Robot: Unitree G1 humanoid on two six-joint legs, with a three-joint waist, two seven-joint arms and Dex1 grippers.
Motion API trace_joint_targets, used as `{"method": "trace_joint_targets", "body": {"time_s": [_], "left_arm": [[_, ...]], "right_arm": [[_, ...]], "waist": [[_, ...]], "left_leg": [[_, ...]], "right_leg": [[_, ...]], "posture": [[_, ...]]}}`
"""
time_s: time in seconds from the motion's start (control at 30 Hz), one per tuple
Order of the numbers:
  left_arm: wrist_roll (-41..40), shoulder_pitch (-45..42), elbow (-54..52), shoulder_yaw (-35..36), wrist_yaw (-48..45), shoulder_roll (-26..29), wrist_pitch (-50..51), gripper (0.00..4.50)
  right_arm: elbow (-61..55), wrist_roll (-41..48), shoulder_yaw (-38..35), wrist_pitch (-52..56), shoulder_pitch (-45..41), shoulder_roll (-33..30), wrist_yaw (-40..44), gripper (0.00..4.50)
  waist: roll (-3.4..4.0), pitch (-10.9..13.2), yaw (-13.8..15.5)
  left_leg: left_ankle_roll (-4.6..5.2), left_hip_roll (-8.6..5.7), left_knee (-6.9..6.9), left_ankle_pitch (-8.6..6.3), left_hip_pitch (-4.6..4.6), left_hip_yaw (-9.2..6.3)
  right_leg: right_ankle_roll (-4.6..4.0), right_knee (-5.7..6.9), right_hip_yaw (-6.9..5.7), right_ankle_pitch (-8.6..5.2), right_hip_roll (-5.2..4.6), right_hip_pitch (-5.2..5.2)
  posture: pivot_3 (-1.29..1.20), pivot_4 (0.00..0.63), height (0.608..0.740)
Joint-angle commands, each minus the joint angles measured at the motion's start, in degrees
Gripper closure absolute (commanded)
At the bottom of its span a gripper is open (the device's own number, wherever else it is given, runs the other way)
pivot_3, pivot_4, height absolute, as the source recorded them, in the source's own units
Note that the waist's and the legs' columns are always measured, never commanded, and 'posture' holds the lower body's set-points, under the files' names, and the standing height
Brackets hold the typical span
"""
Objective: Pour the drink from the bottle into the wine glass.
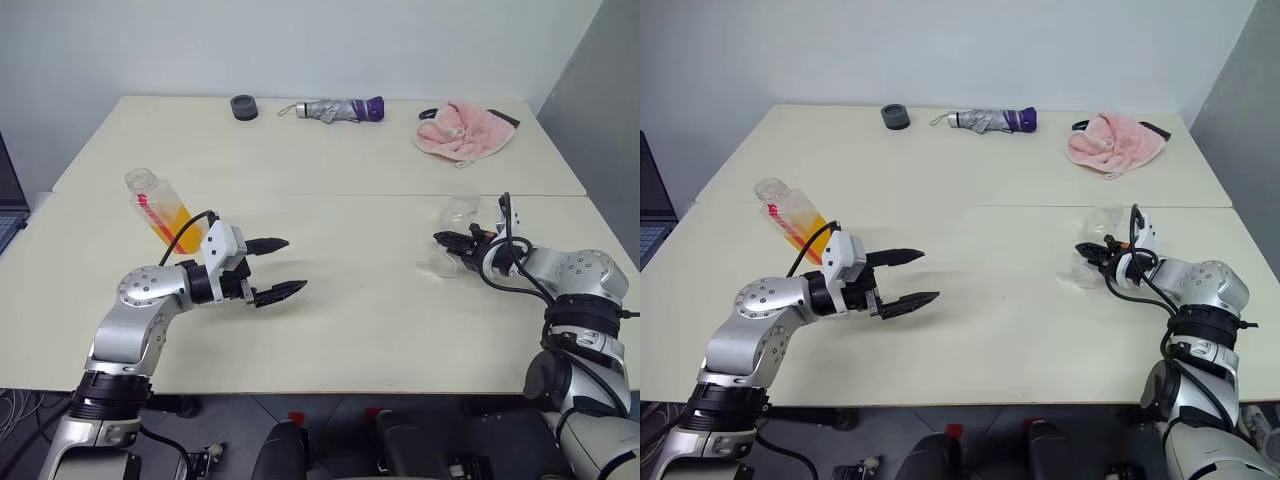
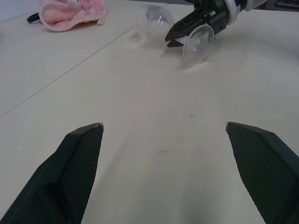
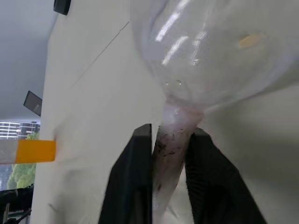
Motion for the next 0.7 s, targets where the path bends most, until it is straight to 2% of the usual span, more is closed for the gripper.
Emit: {"method": "trace_joint_targets", "body": {"time_s": [0.03, 0.23, 0.3, 0.33, 0.47, 0.6, 0.7], "left_arm": [[-0.1, 0.3, -1.8, 0.5, 0.2, 0.4, 0.2, 0.00], [-1.2, 1.7, -2.5, 2.1, 1.5, 0.4, 1.8, 0.00], [-1.9, 2.3, -3.1, 3.1, 2.6, 0.4, 2.9, 0.00], [-2.4, 2.7, -3.5, 3.9, 3.5, 0.3, 3.7, 0.00], [-4.0, 4.0, -5.3, 6.3, 6.5, 0.2, 6.4, 0.00], [-5.1, 5.5, -7.2, 8.2, 8.9, 0.3, 8.3, 0.00], [-5.3, 6.4, -8.2, 9.4, 10.3, 0.6, 9.1, 0.00]], "right_arm": [[-2.4, 1.7, 0.0, -0.2, -1.4, -0.7, 0.6, 4.31], [-12.7, 7.8, -0.4, 0.2, -1.8, 2.9, 1.9, 4.31], [-18.2, 8.3, 2.1, -1.9, -1.3, 5.4, 1.6, 4.31], [-21.7, 6.6, 5.8, -4.6, -0.6, 6.6, 2.2, 4.31], [-26.9, -5.0, 21.4, -23.0, 2.3, 10.2, 4.8, 4.31], [-15.3, -19.3, 32.6, -49.0, 0.9, 15.6, 4.2, 4.31], [-4.1, -24.8, 35.5, -63.1, -2.1, 19.8, 2.6, 4.31]], "waist": [[0.00, 0.0, 0.1], [0.13, 0.1, -0.1], [0.15, 0.1, -0.3], [0.17, 0.1, -0.3], [0.17, 0.1, -0.5], [0.17, 0.1, -0.5], [0.16, 0.1, -0.4]], "left_leg": [[0.00, 0.00, 0.01, 0.00, -0.01, -0.02], [0.00, 0.02, 0.00, 0.00, -0.04, -0.02], [0.00, 0.04, -0.01, 0.00, -0.04, -0.03], [0.00, 0.07, -0.02, 0.00, -0.03, -0.01], [0.00, 0.12, -0.02, 0.00, -0.04, -0.04], [-0.01, 0.10, 0.00, 0.00, -0.04, -0.04], [-0.02, 0.12, 0.01, 0.01, -0.05, -0.04]], "right_leg": [[0.00, 0.00, -0.01, 0.00, 0.00, 0.00], [0.00, 0.00, -0.01, 0.00, -0.01, -0.04], [0.00, 0.00, -0.02, 0.00, 0.01, -0.05], [0.00, 0.02, 0.00, 0.00, 0.01, -0.07], [0.01, 0.03, -0.02, 0.00, 0.00, -0.11], [0.01, 0.04, -0.04, 0.00, 0.00, -0.10], [0.00, 0.04, -0.04, 0.00, -0.08, -0.11]], "posture": [[0.00, 0.150, 0.740], [0.00, 0.150, 0.740], [0.00, 0.150, 0.740], [0.00, 0.150, 0.740], [0.00, 0.150, 0.740], [0.00, 0.150, 0.740], [0.00, 0.150, 0.740]]}}
